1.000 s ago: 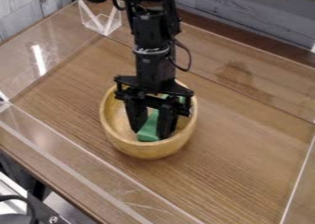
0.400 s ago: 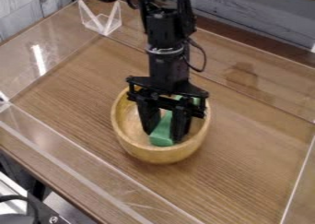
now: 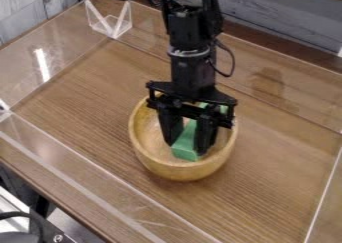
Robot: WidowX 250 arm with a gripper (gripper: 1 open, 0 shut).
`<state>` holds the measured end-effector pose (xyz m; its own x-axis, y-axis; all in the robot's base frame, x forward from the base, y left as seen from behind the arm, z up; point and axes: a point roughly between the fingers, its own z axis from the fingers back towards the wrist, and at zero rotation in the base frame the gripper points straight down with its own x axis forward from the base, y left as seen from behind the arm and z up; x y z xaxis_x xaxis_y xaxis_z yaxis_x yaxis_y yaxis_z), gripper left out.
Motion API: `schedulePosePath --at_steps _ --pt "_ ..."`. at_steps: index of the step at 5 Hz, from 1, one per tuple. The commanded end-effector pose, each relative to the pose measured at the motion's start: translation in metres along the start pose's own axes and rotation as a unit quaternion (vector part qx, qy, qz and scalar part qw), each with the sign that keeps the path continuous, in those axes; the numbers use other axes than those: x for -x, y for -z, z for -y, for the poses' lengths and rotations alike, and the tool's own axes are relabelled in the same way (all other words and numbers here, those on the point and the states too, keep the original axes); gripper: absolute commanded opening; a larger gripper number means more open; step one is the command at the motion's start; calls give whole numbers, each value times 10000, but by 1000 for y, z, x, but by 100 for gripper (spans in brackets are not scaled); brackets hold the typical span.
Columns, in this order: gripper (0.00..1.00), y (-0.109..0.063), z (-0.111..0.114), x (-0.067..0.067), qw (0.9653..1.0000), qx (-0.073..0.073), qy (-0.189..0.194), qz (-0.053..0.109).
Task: Remove the green block from inside the brown bowl and put it on the table
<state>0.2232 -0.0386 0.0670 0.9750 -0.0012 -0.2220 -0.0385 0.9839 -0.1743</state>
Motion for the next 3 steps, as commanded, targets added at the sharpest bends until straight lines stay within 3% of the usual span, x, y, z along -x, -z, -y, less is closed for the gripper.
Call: schedulePosePath --at_steps 1,3 --pt "0 -17 12 -5 9993 38 158 346" --pt "0 -17 24 -6 9988 48 316 381"
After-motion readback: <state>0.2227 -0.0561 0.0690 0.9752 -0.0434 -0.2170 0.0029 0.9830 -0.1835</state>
